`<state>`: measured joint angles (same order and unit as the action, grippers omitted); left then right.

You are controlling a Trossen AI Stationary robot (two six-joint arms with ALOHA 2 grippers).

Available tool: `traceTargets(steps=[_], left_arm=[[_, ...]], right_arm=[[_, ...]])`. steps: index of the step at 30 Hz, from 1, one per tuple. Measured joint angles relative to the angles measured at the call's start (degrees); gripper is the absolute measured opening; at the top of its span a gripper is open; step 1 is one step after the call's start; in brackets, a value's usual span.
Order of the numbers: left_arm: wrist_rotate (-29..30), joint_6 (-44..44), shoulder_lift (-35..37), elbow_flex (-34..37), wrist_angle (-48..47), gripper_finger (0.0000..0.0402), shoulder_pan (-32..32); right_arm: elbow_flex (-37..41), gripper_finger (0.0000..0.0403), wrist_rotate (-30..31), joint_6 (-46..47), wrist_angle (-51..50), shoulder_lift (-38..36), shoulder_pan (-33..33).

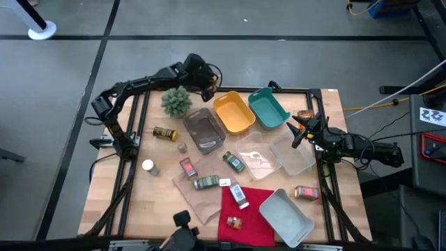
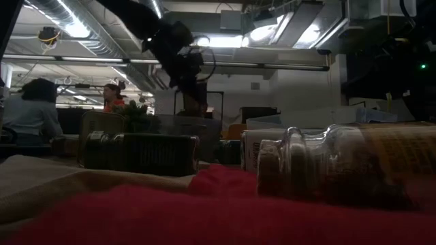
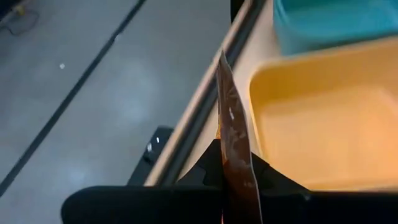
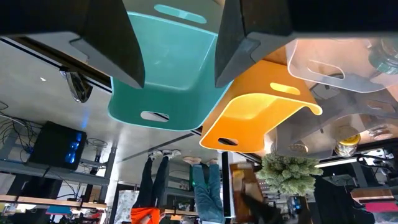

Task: Sort spices by type
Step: Put the left brown seasoning pack into the green bin

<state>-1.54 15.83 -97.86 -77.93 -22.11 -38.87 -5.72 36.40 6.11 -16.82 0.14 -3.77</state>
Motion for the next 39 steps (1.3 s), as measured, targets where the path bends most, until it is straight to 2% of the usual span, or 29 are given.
traceTargets(steps=[3, 10, 16, 19, 32, 39], left_arm=[[-1.39, -1.61, 0.02, -2.74, 2.11, 0.0, 1.06], [-3.37, -4.98, -0.75, -3.14, 16.54, 0.0, 5.33], [-3.42, -5.91, -4.98, -3.29, 28.3, 0.0, 8.98], [-3.47, -6.67, -8.12, -5.29, 30.71, 0.0, 10.08], [-3.43, -7.08, -25.77, -20.86, 29.59, 0.0, 12.16], [-3.39, -7.1, -30.24, -23.01, 25.33, 0.0, 12.11]], right_arm=[[0.01, 0.0193, 0.02, 0.0, -0.02, 0.0, -0.01], [0.0, 0.0193, 0.0, 0.0, 0.0, 0.0, 0.0], [0.0, 0.0193, 0.01, 0.0, 0.0, -0.01, -0.01], [0.0, 0.0193, 0.02, 0.0, 0.0, -0.02, -0.02], [0.02, 0.0193, 0.0, 0.0, 0.0, 0.0, 0.0], [0.02, 0.0193, 0.0, 0.0, 0.0, -0.02, 0.0]])
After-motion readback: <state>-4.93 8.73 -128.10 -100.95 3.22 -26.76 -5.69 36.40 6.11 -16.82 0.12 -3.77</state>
